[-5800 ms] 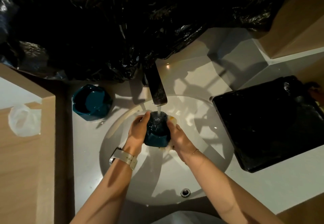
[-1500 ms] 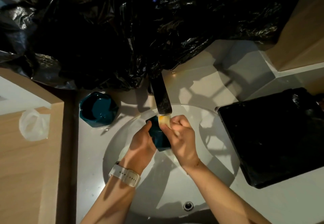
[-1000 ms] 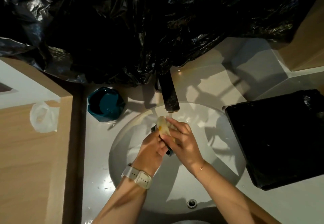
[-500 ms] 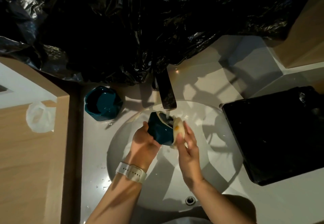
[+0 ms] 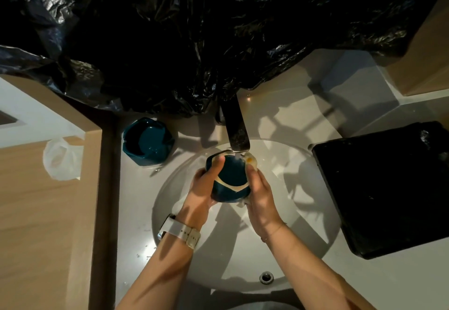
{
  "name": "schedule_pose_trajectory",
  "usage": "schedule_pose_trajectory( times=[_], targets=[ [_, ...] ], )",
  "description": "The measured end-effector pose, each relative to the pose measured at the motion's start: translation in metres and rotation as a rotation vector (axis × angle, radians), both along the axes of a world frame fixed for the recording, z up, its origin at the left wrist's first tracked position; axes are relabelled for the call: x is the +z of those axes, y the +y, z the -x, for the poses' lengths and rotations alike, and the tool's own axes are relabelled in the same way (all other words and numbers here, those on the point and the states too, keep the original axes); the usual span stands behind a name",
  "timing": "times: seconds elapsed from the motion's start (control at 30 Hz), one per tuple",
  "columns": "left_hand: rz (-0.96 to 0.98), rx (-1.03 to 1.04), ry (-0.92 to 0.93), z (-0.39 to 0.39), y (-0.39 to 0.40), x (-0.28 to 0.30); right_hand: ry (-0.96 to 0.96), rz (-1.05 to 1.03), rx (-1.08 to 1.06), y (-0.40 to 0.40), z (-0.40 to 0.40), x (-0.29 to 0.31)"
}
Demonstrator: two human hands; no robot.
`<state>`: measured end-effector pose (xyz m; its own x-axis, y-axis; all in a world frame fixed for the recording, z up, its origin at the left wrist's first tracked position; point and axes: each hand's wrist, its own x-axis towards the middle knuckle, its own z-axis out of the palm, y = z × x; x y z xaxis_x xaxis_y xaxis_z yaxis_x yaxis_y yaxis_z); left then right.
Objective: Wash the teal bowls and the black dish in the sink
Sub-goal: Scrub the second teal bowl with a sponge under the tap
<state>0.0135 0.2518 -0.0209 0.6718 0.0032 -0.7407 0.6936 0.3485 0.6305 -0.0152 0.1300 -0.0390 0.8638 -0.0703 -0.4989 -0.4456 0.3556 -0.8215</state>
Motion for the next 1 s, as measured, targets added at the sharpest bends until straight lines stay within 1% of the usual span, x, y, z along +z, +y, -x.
schedule_pose_trajectory(
  times=[0.1, 0.17, 0.27, 0.33, 0.4, 0.5, 0.6, 0.63, 0.67, 0.73, 0.8, 0.87, 0.9, 0.93, 1.0],
  targets=[
    [0.004, -0.042, -0.026, 0.002, 0.002, -0.003, 0.078, 0.005, 0.041, 0.008, 0.014, -0.007],
    [0.078, -0.071, -0.056, 0.011, 0.003, -0.007, 0.11, 0.032, 0.072, 0.007, 0.019, -0.002],
    [0.166, -0.106, -0.063, 0.026, 0.006, -0.009, 0.126, 0.06, 0.178, -0.012, 0.003, 0.014],
    [0.171, -0.163, -0.107, 0.026, 0.009, -0.006, 0.171, 0.084, 0.271, -0.022, -0.015, 0.023],
    [0.163, -0.212, -0.14, 0.017, 0.013, -0.001, 0.215, 0.078, 0.287, -0.023, -0.025, 0.024],
    [0.121, -0.281, -0.126, -0.003, 0.021, 0.005, 0.243, -0.068, 0.22, -0.018, -0.022, 0.018],
    [0.08, -0.337, -0.116, -0.013, 0.024, 0.005, 0.273, -0.367, 0.134, -0.018, -0.012, 0.012],
    [0.062, -0.339, -0.116, -0.012, 0.022, 0.002, 0.271, -0.426, 0.119, -0.019, -0.012, 0.008],
    [0.044, -0.327, -0.123, -0.009, 0.021, -0.001, 0.261, -0.431, 0.104, -0.02, -0.013, 0.006],
    [0.012, -0.26, -0.136, 0.003, 0.016, -0.01, 0.25, -0.352, 0.077, -0.016, -0.017, 0.009],
    [-0.003, -0.179, -0.096, 0.015, 0.01, -0.014, 0.234, -0.169, 0.085, -0.011, -0.018, 0.011],
    [0.013, -0.132, -0.001, 0.022, 0.005, -0.013, 0.097, 0.041, 0.085, -0.005, -0.013, 0.016],
    [0.056, -0.114, 0.054, 0.023, 0.004, -0.012, 0.021, 0.118, 0.094, -0.002, -0.009, 0.02],
    [0.119, -0.093, 0.098, 0.021, 0.002, -0.009, -0.026, 0.158, 0.111, 0.001, -0.004, 0.02],
    [0.186, -0.063, 0.121, 0.017, -0.004, -0.003, -0.038, 0.135, 0.143, 0.007, 0.004, 0.023]
  ],
)
